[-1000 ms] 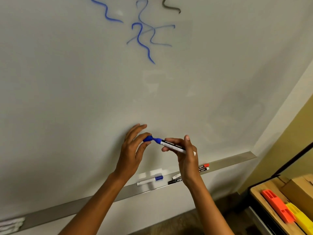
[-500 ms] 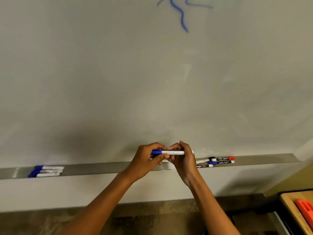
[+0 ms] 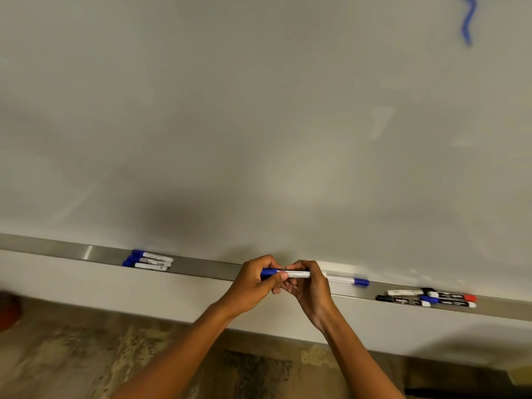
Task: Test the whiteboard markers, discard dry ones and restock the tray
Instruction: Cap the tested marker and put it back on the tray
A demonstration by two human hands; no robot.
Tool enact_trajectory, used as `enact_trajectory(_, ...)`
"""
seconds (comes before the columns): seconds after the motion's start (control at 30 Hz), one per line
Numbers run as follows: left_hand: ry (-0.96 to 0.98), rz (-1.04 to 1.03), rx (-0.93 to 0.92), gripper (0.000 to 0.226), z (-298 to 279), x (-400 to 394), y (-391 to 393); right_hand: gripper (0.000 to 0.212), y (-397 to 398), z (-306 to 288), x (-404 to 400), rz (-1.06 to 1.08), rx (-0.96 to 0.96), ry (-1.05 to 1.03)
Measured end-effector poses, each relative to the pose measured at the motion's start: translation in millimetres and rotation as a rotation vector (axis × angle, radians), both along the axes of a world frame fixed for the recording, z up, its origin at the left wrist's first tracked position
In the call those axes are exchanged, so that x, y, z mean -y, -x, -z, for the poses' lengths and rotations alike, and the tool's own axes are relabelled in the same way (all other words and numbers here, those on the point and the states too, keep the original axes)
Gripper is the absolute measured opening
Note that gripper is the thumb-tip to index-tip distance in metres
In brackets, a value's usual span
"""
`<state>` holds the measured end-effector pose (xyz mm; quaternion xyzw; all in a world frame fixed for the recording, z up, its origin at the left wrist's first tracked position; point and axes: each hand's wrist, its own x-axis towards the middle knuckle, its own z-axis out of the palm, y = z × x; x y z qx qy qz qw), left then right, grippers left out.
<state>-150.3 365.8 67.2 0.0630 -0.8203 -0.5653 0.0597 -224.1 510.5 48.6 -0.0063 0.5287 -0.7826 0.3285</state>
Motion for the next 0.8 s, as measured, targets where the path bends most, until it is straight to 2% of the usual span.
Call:
enact_trajectory(0.13,0.06,-0.072,0.015,0.012,32.0,48.9,-5.9,0.021,-5.5,19.0,29.3,-0.036,-0.007,-0.18)
enact_trajectory(0.37,0.253,-0.1,0.026,0.02,91.6,140.2,-14.7,0.011,-10.2,60.6,80.5,-0.128,-0.32,-0.541)
enact_trajectory(0.47,0.36,-0.128,0.014,0.017,110.6,171.5,-15.7,0.015,-8.5,76.8,110.2,-0.155,-0.485,-0.67)
enact_trajectory(0.6,0.499,-0.157,0.022,0.016,132.0,202.2,-17.4,0.027,-9.6,91.3,147.7,-0.223,-0.611,-0.828)
enact_trajectory(0.8,0.605,-0.195,0.042,0.021,158.6,233.3,-22.7,0.015,-14.1,111.2,194.3,-0.284,-0.76,-1.076)
